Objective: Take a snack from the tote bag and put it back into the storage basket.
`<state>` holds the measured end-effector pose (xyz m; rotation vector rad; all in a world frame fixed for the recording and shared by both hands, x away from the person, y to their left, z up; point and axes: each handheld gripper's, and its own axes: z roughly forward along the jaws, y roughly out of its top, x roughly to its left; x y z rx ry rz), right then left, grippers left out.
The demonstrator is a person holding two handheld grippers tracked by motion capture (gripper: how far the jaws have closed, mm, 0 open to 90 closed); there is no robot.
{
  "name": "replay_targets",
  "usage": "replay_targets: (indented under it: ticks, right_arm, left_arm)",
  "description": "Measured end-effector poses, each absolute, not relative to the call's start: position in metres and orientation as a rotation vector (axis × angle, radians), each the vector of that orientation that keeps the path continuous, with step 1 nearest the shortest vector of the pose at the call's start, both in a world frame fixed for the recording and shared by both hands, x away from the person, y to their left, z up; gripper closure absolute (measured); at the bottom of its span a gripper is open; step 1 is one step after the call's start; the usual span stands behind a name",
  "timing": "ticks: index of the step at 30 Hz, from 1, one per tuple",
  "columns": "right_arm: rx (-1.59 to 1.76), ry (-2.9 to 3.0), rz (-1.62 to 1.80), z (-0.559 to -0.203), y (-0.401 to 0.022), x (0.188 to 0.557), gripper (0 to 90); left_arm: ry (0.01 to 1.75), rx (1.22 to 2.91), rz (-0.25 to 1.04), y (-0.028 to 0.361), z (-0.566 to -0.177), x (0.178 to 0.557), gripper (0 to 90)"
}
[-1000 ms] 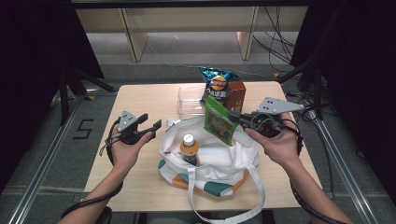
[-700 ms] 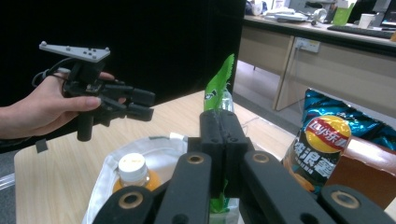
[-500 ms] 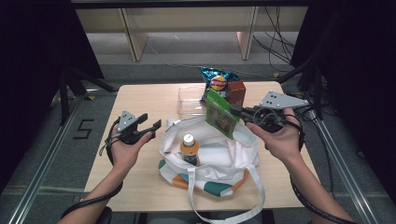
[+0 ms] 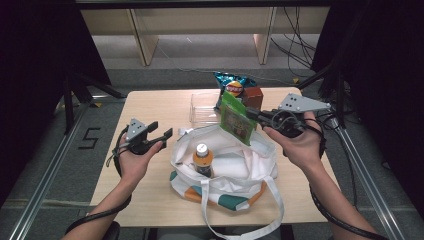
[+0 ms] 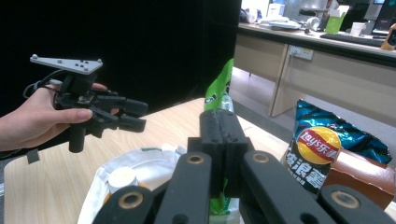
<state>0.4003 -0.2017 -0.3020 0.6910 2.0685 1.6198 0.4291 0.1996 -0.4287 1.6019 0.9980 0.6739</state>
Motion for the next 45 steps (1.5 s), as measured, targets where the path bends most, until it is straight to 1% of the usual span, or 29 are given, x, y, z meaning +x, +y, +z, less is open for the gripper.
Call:
replay_targets:
  ticks: [20, 45]
  right_arm:
    - [0.687, 2.036, 1.621, -0.29, -0.202, 0.408, 90.0]
    - [0.688, 2.008, 1.62, -0.289, -0.2, 0.418, 90.0]
  left_arm:
    - [0.998, 1.602, 0.672, 0.199, -0.429, 0.429, 35.5]
    - [0.998, 1.601, 0.675, 0.2, -0.428, 0.429, 35.6]
